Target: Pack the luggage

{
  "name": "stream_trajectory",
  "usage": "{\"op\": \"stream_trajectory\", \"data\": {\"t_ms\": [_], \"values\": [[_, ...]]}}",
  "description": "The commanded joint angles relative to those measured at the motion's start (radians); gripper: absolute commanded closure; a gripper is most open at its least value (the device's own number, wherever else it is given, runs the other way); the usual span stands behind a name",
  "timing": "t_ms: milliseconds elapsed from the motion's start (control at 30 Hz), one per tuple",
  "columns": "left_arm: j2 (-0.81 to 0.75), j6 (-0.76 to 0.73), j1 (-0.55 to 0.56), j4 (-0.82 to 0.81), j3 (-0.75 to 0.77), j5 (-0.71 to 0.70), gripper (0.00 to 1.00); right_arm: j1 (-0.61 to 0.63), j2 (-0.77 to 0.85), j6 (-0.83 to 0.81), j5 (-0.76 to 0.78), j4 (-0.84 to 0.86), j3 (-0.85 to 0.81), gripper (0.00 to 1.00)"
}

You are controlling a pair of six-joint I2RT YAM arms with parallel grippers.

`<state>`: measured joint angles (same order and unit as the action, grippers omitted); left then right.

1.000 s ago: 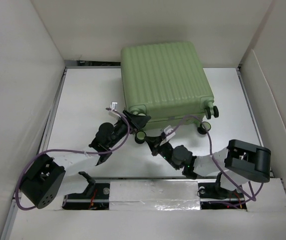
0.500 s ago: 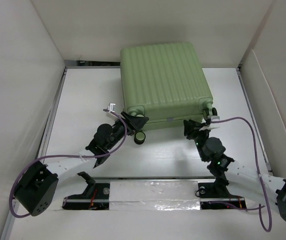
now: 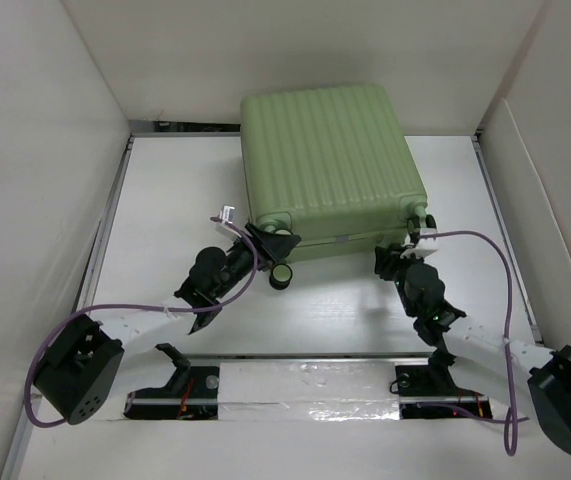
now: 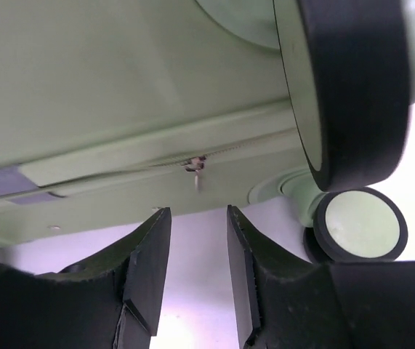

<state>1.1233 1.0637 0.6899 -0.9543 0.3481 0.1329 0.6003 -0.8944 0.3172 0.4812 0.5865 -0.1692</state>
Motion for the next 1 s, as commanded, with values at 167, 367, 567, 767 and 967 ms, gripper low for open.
{"op": "stream_trajectory", "data": {"t_ms": [167, 367, 567, 767, 967], "values": [[-0.075, -0.133, 0.025, -0.281, 0.04, 0.14, 1.0, -0.1, -0.118, -0.033, -0.094, 0.17, -0.058, 0.54], [-0.085, -0.139, 0.025, -0.27, 0.04, 0.139, 1.0, -0.129, -0.216, -0.085, -0.177, 0.3, -0.067, 0.53], [-0.066, -0.134, 0.025, -0.287, 0.028, 0.139, 1.0, -0.129, -0.297, -0.13, -0.256, 0.401, -0.079, 0.62], [-0.054, -0.136, 0.025, -0.291, 0.026, 0.136, 1.0, -0.129, -0.313, -0.133, -0.288, 0.44, -0.079, 0.72], [-0.042, -0.13, 0.025, -0.302, 0.029, 0.14, 1.0, -0.119, -0.319, -0.132, -0.224, 0.5, -0.059, 0.91]]}}
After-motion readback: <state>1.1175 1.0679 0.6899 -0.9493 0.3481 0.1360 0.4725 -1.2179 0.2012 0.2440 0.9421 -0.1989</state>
